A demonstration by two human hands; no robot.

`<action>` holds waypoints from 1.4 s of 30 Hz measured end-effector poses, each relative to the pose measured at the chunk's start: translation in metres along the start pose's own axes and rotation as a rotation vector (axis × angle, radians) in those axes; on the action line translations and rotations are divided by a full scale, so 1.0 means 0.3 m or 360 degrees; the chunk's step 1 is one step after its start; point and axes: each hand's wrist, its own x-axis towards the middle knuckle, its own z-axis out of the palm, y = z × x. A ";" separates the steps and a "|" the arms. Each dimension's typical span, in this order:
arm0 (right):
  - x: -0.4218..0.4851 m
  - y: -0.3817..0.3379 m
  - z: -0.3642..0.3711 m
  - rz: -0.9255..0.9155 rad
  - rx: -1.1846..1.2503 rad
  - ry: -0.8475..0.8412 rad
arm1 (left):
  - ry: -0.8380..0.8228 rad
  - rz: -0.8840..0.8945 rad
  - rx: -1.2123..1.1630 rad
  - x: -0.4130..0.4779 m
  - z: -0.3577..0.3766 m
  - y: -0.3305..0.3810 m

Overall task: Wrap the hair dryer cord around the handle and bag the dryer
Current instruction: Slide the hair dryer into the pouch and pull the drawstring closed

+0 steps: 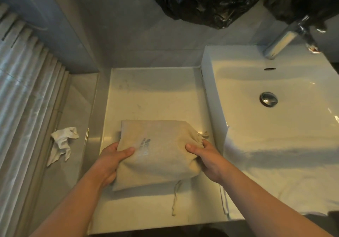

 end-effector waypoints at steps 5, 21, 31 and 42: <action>-0.097 -0.073 -0.029 -0.0199 0.0057 -0.0079 | 0.0043 0.0250 -0.0031 -0.101 0.081 0.057; -0.579 -0.125 -0.679 -0.0571 0.0260 -0.0160 | -0.0612 0.0607 0.0181 -0.566 0.649 -0.018; -0.730 -0.126 -1.072 -0.0752 0.0448 0.0169 | -0.0448 0.0790 0.0371 -0.601 1.124 -0.152; -0.664 -0.272 -1.370 -0.0781 0.0574 0.0377 | -0.0722 0.0515 0.0367 -0.415 1.499 -0.122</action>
